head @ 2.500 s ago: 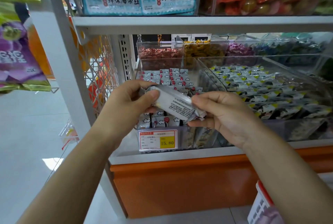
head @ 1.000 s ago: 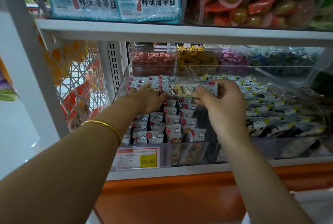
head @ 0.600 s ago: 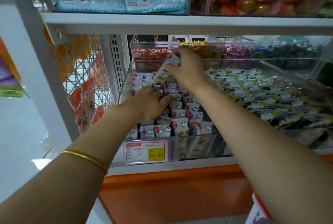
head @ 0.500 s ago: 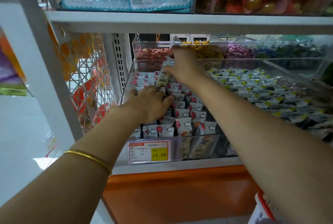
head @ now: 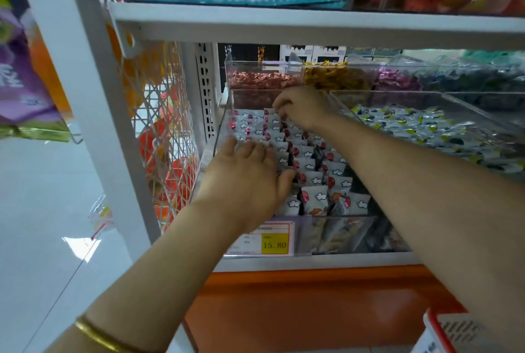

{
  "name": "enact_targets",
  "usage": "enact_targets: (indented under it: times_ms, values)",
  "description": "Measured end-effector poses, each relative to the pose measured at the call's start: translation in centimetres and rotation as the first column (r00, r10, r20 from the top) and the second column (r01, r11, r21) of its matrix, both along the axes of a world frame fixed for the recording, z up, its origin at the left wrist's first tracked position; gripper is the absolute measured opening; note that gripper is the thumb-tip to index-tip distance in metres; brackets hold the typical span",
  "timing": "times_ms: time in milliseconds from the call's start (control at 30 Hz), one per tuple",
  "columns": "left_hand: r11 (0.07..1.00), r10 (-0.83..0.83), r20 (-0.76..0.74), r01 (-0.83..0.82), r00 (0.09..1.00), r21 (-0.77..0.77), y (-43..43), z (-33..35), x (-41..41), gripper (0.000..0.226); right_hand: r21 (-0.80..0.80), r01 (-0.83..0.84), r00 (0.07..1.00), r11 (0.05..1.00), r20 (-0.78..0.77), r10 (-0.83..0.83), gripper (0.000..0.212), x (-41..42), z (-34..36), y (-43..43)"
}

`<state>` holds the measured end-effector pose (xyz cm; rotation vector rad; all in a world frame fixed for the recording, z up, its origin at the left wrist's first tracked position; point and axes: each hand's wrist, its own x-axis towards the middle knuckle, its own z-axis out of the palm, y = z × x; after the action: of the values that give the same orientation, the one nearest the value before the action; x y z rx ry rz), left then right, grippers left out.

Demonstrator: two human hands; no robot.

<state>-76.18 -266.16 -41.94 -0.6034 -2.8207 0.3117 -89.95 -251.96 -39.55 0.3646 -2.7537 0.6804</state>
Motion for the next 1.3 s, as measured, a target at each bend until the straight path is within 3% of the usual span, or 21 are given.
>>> enact_targets:
  times_ms: [100,300,400,500,633,767,933,1067,1167,1233,1300]
  values:
    - [0.999,-0.019,-0.006,0.02,1.0,0.05,-0.1,0.0,0.0,0.075,0.115,0.043,0.996,0.992,-0.084,-0.033,0.027,-1.0,-0.2,-0.6]
    - [0.995,-0.036,0.006,0.035,0.999,0.09,0.0,0.1,0.1,0.068,0.291,0.151,0.988,0.945,-0.084,-0.132,0.021,-2.0,-1.6,-2.1]
    - [0.995,-0.033,-0.011,0.034,0.999,0.097,0.0,0.0,0.0,0.067,0.296,0.177,0.982,0.939,-0.117,-0.149,0.013,-2.0,-1.3,-2.4]
    - [0.991,-0.031,-0.01,0.032,0.999,0.132,0.0,0.0,0.0,0.066,0.173,0.129,0.983,0.976,-0.155,-0.103,0.011,-1.4,0.0,-2.3]
    - [0.948,-0.061,-0.005,0.059,0.998,0.312,-0.1,0.5,0.1,0.059,-0.164,0.182,0.92,0.969,-0.319,-0.227,0.014,1.5,1.9,-1.2]
    - [0.699,-0.077,-0.004,0.057,0.997,0.713,-0.2,1.7,0.7,0.05,-0.574,0.097,0.885,0.813,-0.324,-0.334,0.011,7.2,2.1,0.6]
    - [0.395,-0.087,0.127,-0.083,0.988,0.915,-0.6,2.2,2.8,0.043,-0.868,0.044,0.968,0.495,-0.085,-0.235,0.012,14.8,0.4,1.6]
    - [0.124,-0.225,0.228,-0.205,0.947,0.971,-1.0,2.3,4.6,0.021,-0.953,0.036,0.991,0.299,-0.004,-0.131,0.014,19.0,-0.6,1.8]
    - [-0.079,-0.242,0.176,-0.2,0.954,0.977,-1.0,2.1,5.2,0.025,-0.975,0.02,0.997,0.221,0.004,-0.073,0.013,20.3,-0.6,2.1]
    - [-0.102,-0.183,0.141,-0.162,0.973,0.982,-0.8,2.0,5.3,0.032,-0.982,0.029,0.999,0.186,0.025,-0.027,0.012,20.6,-0.6,2.1]
    - [-0.144,-0.165,0.157,-0.182,0.974,0.973,-0.7,1.7,5.2,0.038,-0.996,0.034,0.997,0.08,0.039,0.062,0.011,20.6,-0.6,2.1]
